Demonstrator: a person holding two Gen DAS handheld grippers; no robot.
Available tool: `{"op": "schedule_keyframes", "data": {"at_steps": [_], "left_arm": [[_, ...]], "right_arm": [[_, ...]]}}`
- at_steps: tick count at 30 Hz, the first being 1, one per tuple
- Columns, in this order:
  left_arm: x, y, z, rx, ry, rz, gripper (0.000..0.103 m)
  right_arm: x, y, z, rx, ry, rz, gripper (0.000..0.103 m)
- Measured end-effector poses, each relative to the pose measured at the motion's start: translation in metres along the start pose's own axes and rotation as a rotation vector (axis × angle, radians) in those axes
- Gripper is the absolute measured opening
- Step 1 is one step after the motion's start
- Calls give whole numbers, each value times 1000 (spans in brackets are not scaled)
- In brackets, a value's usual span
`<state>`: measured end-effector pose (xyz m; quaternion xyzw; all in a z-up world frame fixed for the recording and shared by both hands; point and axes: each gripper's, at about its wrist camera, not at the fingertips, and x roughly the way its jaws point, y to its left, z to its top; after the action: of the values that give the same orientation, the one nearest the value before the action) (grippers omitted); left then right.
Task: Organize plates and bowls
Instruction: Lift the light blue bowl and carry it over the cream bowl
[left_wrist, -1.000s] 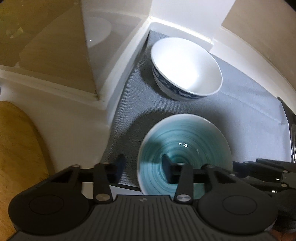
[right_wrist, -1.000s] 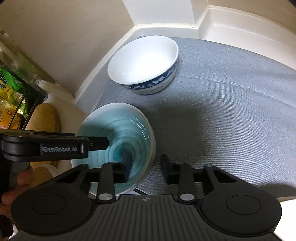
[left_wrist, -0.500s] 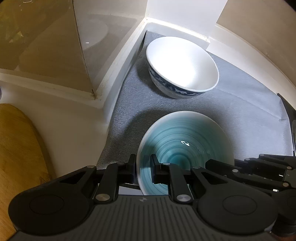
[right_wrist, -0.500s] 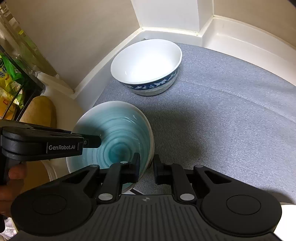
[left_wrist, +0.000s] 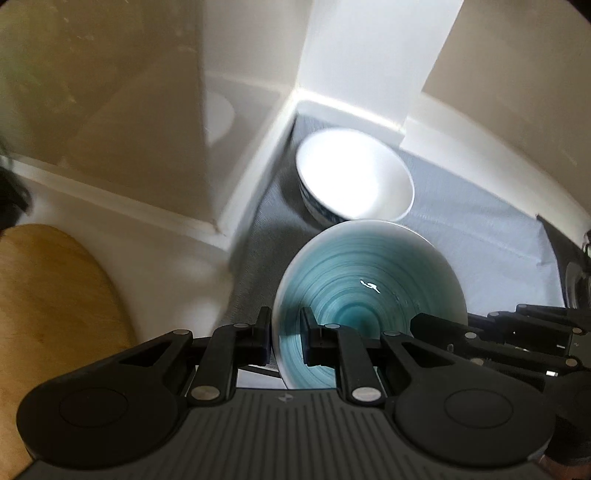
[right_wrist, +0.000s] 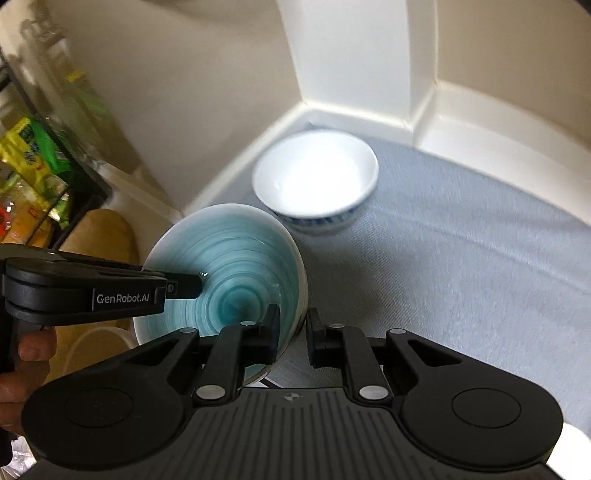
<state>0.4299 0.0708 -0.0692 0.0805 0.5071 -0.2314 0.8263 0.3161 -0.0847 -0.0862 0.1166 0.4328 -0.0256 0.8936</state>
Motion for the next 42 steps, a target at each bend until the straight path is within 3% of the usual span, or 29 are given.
{"op": "schedule_keyframes", "data": {"at_steps": [8,16,22,28,36,41,42], "left_arm": [[-62,25,-13,-52,-101,66,16],[-96,58,-56,-131,-68,141,17],[-93,76,-90,-184,12,151,17],[-71,77,-107,-177,71,121,17],[-60,79,-109,-166,99,113,17],[-62,86,-107,-183,97,102,19],[-64,89,-106,-191,89,107,22]], "right_arm": [[-27,41,6,-113,-80,57,16],[-31,87,-6,-208,-38,158,16],[-19,110,-29,-245,51,191,16],[-10,111,-42,-243,108,166,16],[-3,102,-45,-225,128,163,16],[-6,97,-34,-179,103,176,20],[-8,95,-32,-176,93,177,28]]}}
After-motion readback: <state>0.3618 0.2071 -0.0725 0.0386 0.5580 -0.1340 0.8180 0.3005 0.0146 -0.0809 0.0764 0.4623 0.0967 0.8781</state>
